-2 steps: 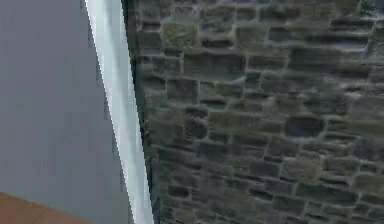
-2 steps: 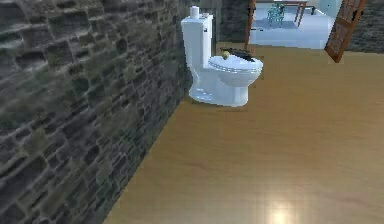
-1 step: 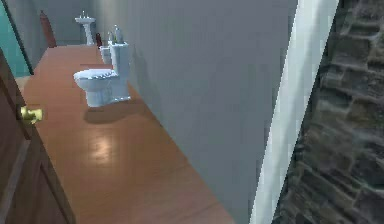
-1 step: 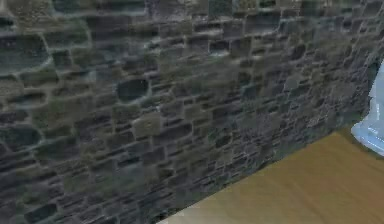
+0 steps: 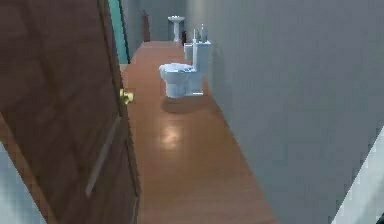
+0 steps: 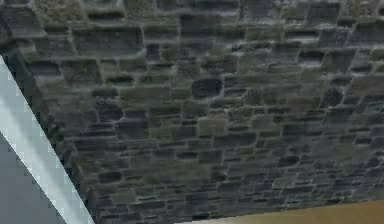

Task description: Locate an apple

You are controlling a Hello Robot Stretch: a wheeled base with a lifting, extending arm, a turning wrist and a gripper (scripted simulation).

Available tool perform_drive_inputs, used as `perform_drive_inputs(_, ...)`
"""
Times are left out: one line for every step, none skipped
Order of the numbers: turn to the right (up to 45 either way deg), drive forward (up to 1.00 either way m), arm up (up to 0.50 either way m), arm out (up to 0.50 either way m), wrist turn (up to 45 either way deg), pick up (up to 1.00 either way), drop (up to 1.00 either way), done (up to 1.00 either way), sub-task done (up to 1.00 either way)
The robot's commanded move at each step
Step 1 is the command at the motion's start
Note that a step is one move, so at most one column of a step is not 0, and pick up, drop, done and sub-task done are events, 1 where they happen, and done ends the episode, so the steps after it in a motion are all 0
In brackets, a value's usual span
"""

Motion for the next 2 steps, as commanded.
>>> perform_drive_inputs(0.0,1.0,0.0,0.0,0.0,0.0,0.0,0.0,0.0)
perform_drive_inputs(-3.0,0.0,0.0,0.0,0.0,0.0,0.0,0.0,0.0)
